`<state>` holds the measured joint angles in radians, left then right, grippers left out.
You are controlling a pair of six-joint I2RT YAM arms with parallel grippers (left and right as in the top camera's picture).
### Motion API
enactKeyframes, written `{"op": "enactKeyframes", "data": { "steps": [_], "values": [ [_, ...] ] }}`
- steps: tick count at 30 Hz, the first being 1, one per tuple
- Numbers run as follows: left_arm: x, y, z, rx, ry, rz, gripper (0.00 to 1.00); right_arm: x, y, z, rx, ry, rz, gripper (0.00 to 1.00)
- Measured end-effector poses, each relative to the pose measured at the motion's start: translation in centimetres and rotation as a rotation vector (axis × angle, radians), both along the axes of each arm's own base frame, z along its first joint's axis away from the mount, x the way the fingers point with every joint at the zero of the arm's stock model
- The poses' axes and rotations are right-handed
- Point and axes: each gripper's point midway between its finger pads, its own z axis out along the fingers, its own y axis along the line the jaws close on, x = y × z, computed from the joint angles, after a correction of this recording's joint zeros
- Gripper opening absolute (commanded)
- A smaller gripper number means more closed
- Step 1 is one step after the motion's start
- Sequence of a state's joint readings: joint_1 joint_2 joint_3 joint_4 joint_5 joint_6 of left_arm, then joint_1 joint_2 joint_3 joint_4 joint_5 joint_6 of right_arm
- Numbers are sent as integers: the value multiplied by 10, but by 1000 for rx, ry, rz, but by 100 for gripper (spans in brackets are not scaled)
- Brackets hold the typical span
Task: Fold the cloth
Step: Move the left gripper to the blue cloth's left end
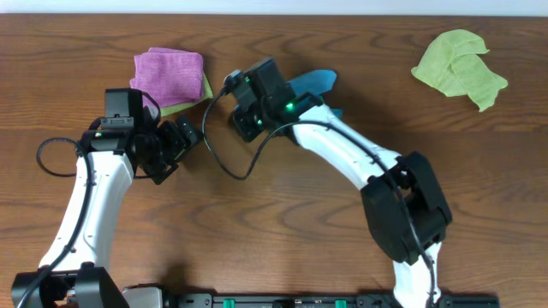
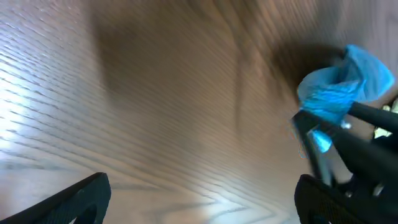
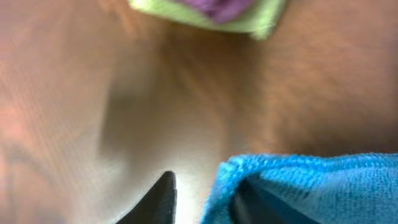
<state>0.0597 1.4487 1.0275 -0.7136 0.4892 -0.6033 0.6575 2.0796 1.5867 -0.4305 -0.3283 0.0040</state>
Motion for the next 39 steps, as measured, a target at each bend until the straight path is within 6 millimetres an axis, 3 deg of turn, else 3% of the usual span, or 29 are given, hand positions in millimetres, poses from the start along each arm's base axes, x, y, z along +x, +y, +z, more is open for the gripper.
{"op": "enactKeyframes", "data": {
  "steps": [2, 10, 16, 21, 25, 32, 36, 39],
  "values": [
    [-1, 2, -1, 6, 2, 1, 95, -6, 6, 1, 6, 3, 19, 62],
    [-2, 8, -3, 39, 1, -10, 95, -12, 6, -2, 0, 21, 37, 91],
    [-1, 12, -5, 64, 2, -1, 95, -12, 3, -4, -18, 25, 28, 87],
    [-1, 13, -5, 67, 3, 2, 96, 3, -11, -7, -73, -8, -61, 83],
    [-1, 13, -5, 67, 2, 2, 95, 19, -41, 6, -93, -2, -178, 82],
    [19, 12, 3, 72, -91, -4, 95, 44, -131, 52, -63, 62, -414, 82],
    [32, -6, -3, 60, -119, -44, 95, 40, -172, 54, -81, 150, -499, 83],
    [38, -23, -25, 43, -82, -81, 95, 37, -191, 48, -96, 204, -538, 82]
  ]
}}
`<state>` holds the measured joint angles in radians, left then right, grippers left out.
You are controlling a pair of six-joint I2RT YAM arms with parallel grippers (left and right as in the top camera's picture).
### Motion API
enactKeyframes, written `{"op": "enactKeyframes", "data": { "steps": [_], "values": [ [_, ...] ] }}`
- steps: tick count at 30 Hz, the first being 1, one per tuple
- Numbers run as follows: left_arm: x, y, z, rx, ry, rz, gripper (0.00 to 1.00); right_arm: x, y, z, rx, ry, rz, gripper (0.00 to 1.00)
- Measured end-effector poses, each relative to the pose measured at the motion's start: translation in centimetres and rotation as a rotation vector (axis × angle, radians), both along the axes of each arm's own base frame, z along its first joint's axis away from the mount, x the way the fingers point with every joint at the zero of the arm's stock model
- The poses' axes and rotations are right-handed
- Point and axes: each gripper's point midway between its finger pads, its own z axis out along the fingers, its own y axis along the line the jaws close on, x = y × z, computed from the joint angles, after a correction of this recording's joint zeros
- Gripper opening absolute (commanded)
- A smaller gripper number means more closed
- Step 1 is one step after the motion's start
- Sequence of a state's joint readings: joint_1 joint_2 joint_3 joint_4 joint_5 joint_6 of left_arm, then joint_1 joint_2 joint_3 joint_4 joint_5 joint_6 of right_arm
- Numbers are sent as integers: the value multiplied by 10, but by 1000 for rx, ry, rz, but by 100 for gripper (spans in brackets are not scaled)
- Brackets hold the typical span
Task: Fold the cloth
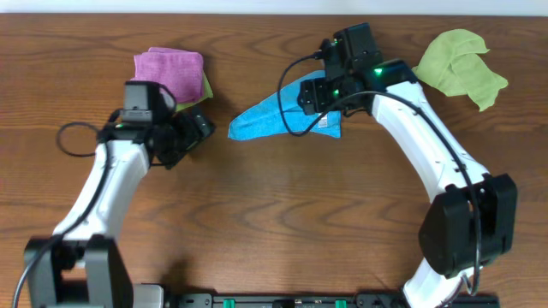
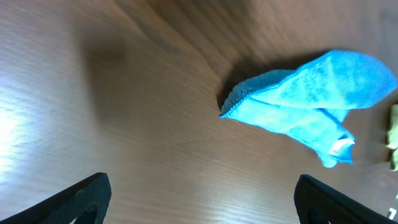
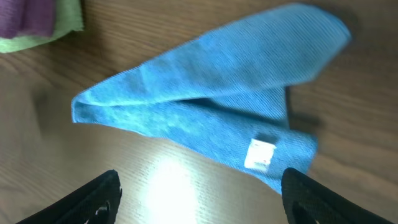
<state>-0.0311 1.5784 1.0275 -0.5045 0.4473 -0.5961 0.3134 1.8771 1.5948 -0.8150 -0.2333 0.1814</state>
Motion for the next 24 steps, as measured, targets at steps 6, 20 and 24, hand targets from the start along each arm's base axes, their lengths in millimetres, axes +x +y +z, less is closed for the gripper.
{"op": "enactKeyframes", "data": {
  "steps": [6, 20, 24],
  "values": [
    [15, -23, -22, -50, 1, -45, 96, -3, -29, -19, 63, 78, -66, 78],
    [38, -62, -62, -126, -23, -110, 85, -20, -54, -44, 169, 198, -121, 77],
    [42, -64, -64, -136, -36, -109, 81, -22, -53, -44, 171, 206, -120, 77]
  ]
}}
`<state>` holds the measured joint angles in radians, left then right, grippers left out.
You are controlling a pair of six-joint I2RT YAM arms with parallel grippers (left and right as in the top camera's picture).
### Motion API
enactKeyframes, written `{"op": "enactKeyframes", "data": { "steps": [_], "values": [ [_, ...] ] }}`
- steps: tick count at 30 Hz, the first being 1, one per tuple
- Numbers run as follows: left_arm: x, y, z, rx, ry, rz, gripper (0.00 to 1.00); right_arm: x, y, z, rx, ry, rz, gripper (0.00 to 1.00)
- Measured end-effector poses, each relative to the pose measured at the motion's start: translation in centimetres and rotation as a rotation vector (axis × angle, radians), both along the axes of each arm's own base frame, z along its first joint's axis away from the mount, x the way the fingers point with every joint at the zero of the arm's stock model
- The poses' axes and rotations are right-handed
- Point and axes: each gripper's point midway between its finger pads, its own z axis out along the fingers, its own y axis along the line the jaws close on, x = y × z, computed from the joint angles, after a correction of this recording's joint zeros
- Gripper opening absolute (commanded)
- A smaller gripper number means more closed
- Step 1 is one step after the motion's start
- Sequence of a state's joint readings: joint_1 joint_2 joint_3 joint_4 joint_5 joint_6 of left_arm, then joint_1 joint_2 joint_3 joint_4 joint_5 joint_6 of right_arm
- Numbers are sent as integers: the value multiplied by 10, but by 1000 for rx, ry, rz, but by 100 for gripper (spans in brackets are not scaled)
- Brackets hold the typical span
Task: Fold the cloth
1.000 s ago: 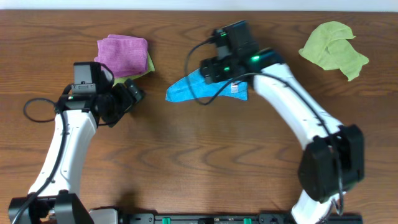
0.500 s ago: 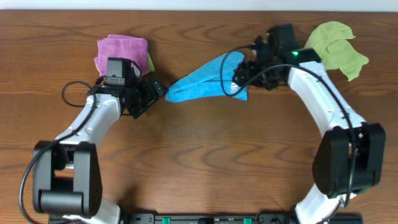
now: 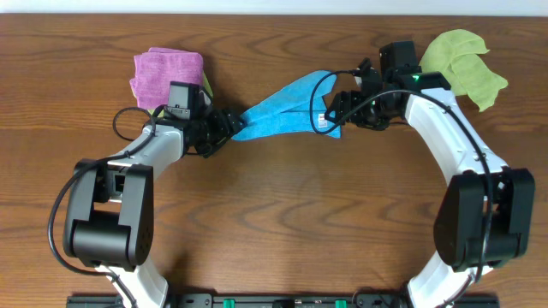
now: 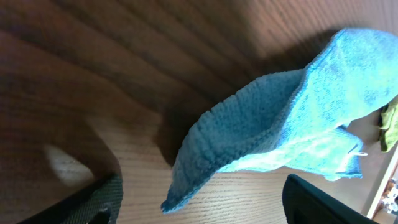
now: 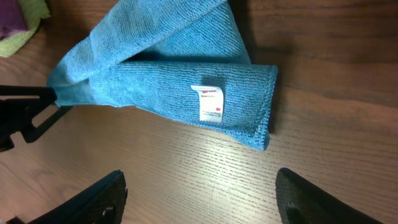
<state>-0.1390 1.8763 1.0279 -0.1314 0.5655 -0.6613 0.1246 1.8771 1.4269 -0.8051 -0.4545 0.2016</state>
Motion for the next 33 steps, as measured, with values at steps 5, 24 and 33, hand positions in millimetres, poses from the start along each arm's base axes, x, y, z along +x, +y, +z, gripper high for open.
{"op": "enactKeyframes", "data": {
  "steps": [5, 24, 33],
  "values": [
    [11, -2, 7, -10, -54, 4, 76, 0, 0, 0, 2, 2, 1, 76],
    [0, -16, -1, 42, -27, -18, 62, -2, -1, -1, 1, 9, -2, 76],
    [4, -4, -7, 115, -39, 13, 55, -2, -7, -1, 4, 19, -16, 76]
  ]
}}
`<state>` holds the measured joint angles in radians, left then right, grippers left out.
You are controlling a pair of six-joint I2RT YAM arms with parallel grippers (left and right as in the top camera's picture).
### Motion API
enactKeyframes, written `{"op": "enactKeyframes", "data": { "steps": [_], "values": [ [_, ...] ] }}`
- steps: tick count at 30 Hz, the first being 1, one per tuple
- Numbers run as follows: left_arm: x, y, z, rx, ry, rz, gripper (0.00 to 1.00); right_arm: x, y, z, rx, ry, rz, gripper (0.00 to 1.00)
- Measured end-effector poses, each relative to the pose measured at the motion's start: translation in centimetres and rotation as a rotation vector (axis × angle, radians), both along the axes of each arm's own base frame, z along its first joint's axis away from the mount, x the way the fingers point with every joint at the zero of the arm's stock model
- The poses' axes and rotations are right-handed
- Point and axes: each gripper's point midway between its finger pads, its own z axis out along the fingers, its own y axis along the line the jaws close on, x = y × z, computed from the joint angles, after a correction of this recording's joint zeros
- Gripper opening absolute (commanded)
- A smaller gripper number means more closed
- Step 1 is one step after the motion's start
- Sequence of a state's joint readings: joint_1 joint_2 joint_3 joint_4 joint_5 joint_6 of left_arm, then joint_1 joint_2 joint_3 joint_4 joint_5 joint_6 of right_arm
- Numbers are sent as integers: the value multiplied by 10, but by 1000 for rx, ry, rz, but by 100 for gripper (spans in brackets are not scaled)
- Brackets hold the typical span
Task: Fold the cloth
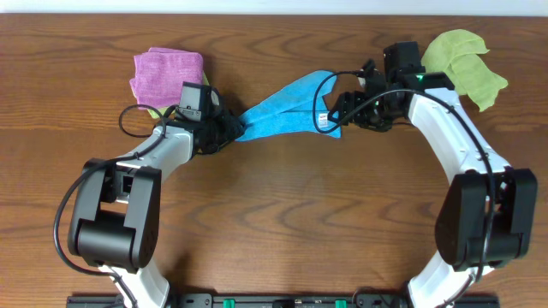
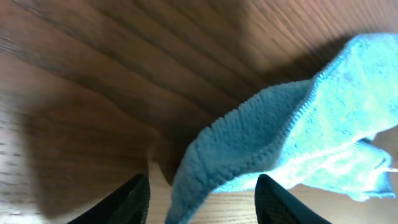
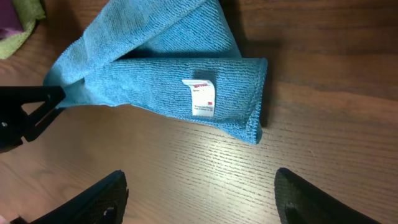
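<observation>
A blue cloth (image 1: 287, 107) lies as a long folded strip on the wooden table (image 1: 274, 222), running from lower left to upper right. Its white label (image 3: 199, 98) faces up near the right end. My left gripper (image 1: 231, 130) is at the cloth's left tip. In the left wrist view that tip (image 2: 249, 143) hangs between the fingers (image 2: 138, 200) with gaps on both sides, so my left gripper (image 2: 202, 205) is open. My right gripper (image 1: 341, 109) hovers open by the cloth's right end, and nothing sits between the jaws of the right gripper (image 3: 202, 205).
A folded pink cloth (image 1: 167, 70) lies on a green one at the back left, close behind the left arm. A crumpled lime-green cloth (image 1: 458, 62) lies at the back right beside the right arm.
My left gripper has moved a little to the right onto the cloth's left tip, and its fingers stand closer together. The right gripper and the cloth have hardly shifted.
First my right gripper was shut on the blue cloth near the pink one, left gripper open nearby. Then the cloth lay released farther right, with the right gripper open above it. Later both grippers stood open at its two ends, and now the left one straddles the tip.
</observation>
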<state>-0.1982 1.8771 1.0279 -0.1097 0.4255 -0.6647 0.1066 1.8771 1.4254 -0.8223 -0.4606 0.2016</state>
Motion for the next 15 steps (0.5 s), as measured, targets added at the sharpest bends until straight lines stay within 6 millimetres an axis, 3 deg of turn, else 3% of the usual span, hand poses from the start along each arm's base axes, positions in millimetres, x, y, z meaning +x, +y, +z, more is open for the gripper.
{"op": "enactKeyframes", "data": {
  "steps": [9, 10, 12, 13, 15],
  "values": [
    [7, -2, -9, -2, -13, -6, 39, 0, 2, 1, 10, 1, 3, 76],
    [8, -3, -9, -11, -12, -10, 33, 0, 2, 1, 11, 1, 3, 76],
    [8, -5, -12, -20, -7, -16, 11, -1, 2, 1, 11, 2, 3, 76],
    [7, -5, -13, -22, 1, -13, 6, -1, 2, 1, 11, 2, 3, 76],
    [4, -7, -18, -30, 16, -27, 6, -1, 2, 1, 11, 2, 3, 76]
  ]
}}
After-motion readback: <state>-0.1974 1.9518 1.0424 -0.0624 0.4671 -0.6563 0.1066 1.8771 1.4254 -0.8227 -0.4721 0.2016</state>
